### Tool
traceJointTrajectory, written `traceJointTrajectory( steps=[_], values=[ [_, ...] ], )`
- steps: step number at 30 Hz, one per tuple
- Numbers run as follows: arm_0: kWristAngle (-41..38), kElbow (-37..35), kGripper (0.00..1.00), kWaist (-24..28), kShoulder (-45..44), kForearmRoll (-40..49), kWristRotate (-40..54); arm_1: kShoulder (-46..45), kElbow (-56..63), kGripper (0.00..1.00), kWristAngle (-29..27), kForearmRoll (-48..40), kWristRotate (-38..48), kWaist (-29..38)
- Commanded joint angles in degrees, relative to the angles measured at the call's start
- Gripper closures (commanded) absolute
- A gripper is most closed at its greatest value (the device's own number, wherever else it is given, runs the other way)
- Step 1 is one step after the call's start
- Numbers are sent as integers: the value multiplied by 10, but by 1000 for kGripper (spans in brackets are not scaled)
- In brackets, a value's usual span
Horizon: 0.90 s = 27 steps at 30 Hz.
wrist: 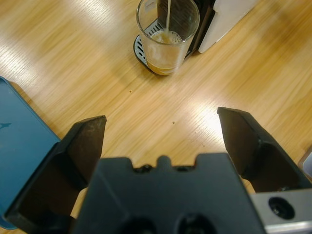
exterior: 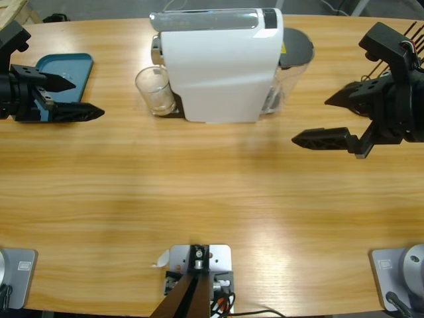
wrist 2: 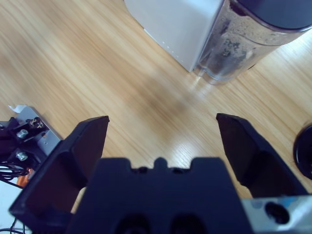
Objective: Pour coffee
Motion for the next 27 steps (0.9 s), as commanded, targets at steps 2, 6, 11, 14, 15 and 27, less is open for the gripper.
traceJointTrajectory(
  steps=[2, 6, 11, 14, 15, 27],
  values=[
    [5, 20, 0, 5, 2, -2, 0, 17, 14, 0, 8, -5, 5, 8],
    [5, 19, 0, 5, 2, -3, 0, 19, 14, 0, 8, -6, 5, 8],
    [6, 20, 0, 5, 3, -3, 0, 21, 14, 0, 8, -6, 5, 8],
    [6, 20, 0, 5, 5, -3, -1, 20, 14, 0, 8, -6, 5, 8],
    [6, 20, 0, 5, 5, -3, -2, 19, 14, 0, 8, -5, 5, 8],
    [6, 4, 0, 5, -5, -2, -1, 23, 15, 0, 8, -6, 5, 8]
  ],
)
